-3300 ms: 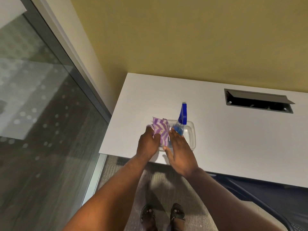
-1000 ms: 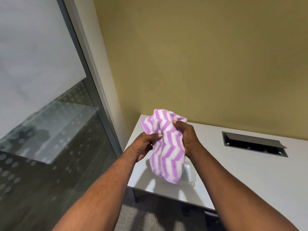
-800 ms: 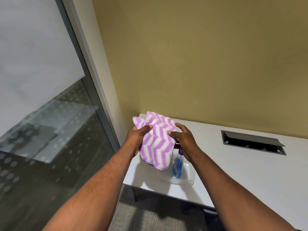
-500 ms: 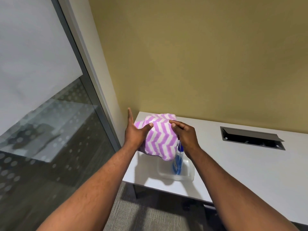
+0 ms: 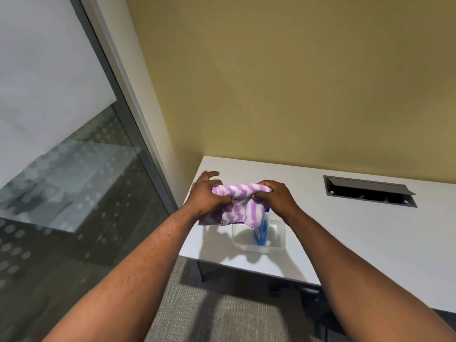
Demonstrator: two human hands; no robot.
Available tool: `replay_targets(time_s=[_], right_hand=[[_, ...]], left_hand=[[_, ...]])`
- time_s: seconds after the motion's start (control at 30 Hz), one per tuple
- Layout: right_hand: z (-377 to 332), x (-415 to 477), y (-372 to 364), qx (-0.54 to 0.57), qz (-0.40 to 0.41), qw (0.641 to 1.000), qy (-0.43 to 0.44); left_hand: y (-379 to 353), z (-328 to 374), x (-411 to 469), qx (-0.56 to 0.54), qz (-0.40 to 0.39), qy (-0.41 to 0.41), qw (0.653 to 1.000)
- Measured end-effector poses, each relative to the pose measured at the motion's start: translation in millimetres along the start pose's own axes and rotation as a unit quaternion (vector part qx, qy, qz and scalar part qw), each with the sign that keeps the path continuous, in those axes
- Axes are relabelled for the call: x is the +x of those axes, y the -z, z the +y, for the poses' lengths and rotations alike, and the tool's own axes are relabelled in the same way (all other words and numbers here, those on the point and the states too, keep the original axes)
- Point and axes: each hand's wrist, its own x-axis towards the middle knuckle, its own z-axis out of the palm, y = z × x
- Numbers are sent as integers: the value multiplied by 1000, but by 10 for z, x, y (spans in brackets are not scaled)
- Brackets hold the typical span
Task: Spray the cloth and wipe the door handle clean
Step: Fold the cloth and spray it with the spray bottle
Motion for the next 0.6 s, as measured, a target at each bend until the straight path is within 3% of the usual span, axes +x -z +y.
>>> replay_targets(time_s=[0.1, 0.2, 0.27, 0.37, 0.6], right_hand=[[155, -32, -13, 54, 44, 998, 1], [361, -66, 2, 74, 178, 981, -7], [495, -106, 10, 52, 221, 974, -11], [707, -133, -16, 31, 206, 977, -43], [1080, 54, -210, -2, 77, 995, -67]], left_hand=[[-68, 9, -18, -112, -28, 48, 992], [-165, -71, -3, -147, 7, 79, 986], [-230, -171, 24, -196, 42, 107, 974], [-319, -349, 84, -272, 71, 155, 947], [-456, -620, 152, -406, 52, 216, 886]])
